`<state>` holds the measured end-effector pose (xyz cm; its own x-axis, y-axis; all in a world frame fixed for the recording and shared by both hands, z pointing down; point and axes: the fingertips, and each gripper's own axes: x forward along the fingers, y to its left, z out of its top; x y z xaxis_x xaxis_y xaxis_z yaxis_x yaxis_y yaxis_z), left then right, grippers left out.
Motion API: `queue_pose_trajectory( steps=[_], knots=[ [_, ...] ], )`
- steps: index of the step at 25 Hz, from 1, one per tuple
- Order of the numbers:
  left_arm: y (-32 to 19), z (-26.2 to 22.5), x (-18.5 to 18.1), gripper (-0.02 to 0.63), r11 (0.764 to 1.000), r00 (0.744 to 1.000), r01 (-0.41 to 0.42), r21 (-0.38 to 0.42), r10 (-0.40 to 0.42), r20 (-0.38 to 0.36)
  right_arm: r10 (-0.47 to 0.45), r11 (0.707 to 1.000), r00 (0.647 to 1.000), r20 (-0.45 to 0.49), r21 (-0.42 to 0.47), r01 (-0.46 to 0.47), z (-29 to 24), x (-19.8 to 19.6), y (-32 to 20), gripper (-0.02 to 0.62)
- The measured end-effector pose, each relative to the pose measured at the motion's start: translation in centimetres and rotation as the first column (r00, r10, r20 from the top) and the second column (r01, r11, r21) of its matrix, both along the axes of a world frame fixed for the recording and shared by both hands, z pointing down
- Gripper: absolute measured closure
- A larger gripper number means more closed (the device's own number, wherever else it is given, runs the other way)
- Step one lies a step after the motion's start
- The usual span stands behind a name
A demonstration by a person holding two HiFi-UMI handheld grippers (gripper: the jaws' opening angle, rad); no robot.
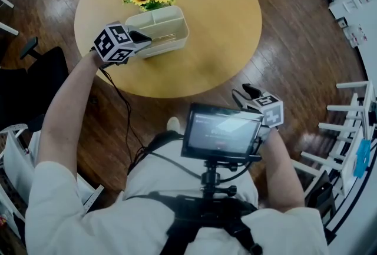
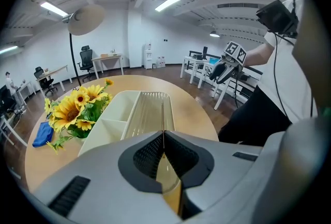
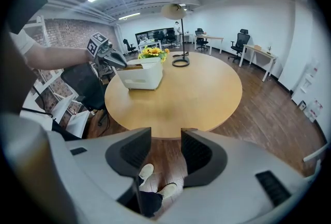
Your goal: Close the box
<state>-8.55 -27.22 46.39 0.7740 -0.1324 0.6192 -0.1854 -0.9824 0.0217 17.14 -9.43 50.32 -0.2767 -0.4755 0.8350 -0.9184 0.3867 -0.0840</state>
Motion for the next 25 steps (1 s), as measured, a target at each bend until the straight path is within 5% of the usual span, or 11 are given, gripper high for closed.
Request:
queue_pose_trajectory(
  steps=[20, 25],
  knots=[
    [-0.8, 0.0, 0.0, 0.588, 0.993, 0.998, 0.051, 0.106, -0.055, 0.029, -0.032, 0.999, 0.999, -0.011, -0.002, 0.032, -0.3, -0.6, -1.4, 0.407],
    [-0.8, -3.1, -1.4, 0.588, 0.966, 0.982, 0.188, 0.179, -0.184, -0.038, -0.052, 0.999, 0.999, -0.004, 0.012, 0.052, 0.1, -0.3, -1.8, 0.407]
  ],
)
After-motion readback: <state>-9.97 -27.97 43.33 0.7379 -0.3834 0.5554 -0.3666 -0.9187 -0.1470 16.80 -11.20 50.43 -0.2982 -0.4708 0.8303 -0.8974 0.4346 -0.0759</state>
